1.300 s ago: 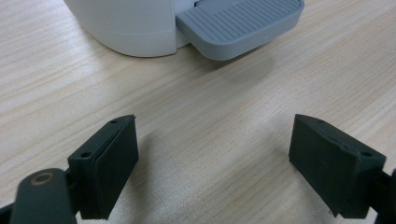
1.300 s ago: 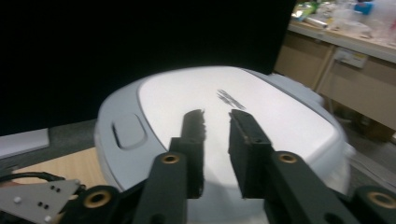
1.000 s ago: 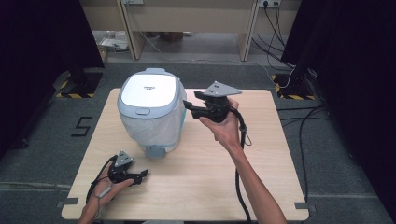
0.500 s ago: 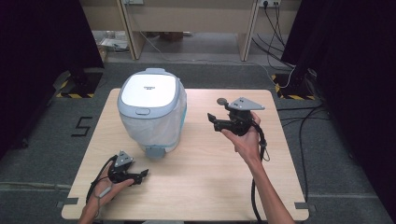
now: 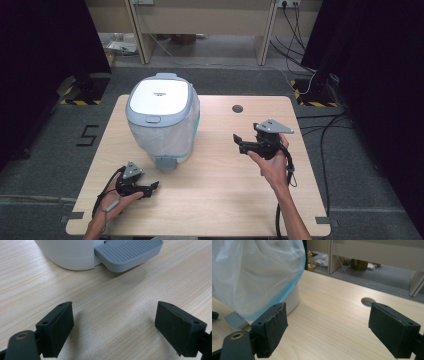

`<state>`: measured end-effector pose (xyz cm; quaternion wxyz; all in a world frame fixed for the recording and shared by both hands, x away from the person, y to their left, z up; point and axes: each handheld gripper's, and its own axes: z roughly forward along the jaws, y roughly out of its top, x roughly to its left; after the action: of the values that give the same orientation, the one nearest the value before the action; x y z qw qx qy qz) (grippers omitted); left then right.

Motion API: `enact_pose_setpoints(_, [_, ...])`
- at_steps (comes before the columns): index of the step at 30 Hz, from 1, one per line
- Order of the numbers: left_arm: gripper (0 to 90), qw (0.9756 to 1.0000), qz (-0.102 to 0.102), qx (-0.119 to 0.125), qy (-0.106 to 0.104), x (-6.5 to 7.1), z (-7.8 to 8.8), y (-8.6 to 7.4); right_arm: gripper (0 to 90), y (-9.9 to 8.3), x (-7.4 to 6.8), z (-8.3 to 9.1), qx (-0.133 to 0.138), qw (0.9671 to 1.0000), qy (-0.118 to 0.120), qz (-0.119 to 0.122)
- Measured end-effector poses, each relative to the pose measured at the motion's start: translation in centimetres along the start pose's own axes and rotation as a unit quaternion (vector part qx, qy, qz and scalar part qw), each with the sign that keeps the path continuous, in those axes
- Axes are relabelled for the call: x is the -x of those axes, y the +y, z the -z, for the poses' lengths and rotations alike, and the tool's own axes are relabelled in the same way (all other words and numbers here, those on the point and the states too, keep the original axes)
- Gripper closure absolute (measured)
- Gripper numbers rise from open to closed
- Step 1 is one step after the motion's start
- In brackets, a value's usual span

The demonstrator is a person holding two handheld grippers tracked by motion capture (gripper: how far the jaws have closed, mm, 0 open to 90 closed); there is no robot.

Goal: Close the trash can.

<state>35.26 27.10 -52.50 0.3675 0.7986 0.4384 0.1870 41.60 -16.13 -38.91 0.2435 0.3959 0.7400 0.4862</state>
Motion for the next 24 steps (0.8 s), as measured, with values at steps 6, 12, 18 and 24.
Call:
enact_pose_setpoints(6, [14.2, 1.0, 0.0, 0.0, 0.0, 0.0, 0.0, 0.0, 15.9, -2.1, 0.3, 0.6, -0.012, 0.9999, -0.007, 0.001])
enact_pose_setpoints(12, [14.0, 1.0, 0.0, -0.001, 0.0, 0.0, 0.0, 0.0, 16.0, -4.2, 0.5, 0.7, -0.022, 0.9996, -0.01, -0.013])
enact_pose_setpoints(18, [13.9, 1.0, 0.0, -0.001, 0.001, 0.0, 0.0, 0.0, 16.3, -5.7, 0.2, 0.9, -0.031, 0.9993, -0.016, -0.011])
enact_pose_setpoints(24, [13.9, 1.0, 0.0, -0.001, 0.001, 0.0, 0.0, 0.0, 16.4, -7.7, 0.0, 0.9, -0.055, 0.9981, -0.022, -0.013])
